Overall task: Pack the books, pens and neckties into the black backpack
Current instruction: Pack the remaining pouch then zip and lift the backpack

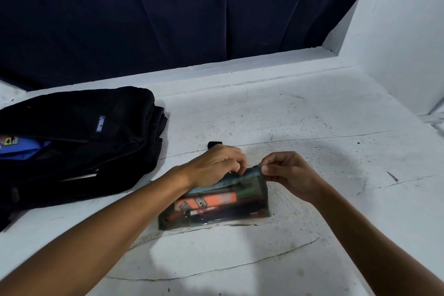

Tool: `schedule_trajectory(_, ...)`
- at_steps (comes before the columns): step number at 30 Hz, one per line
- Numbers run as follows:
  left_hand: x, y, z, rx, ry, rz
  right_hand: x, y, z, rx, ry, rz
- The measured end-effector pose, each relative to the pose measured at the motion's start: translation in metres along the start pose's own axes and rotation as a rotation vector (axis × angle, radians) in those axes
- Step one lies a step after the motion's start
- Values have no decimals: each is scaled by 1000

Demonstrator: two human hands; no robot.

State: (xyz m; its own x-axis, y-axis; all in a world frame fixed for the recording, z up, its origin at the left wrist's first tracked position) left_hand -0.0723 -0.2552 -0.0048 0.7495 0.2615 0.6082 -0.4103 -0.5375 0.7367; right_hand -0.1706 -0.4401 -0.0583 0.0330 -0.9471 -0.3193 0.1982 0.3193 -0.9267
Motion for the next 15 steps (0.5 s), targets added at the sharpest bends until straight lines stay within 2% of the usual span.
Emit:
schedule_trajectory(3,1,3,-5,12,-18,-171,0,0,1,3,-17,5)
schedule_trajectory(15,-5,3,8,-44,17,10,-2,-1,3,19,-22,-34)
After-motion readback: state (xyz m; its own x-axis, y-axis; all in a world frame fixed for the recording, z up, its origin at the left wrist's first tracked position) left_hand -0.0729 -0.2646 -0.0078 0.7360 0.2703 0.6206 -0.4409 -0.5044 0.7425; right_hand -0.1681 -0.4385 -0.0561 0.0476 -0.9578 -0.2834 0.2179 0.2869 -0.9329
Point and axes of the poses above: each hand's wrist, its own z-axis towards the middle knuckle, its own x-axis out of the back of the hand, y = z × x, the point moved 1 cm from there along z, towards the middle knuckle, and after that the axes turned 15 degrees about x, right-handed, at the moved point
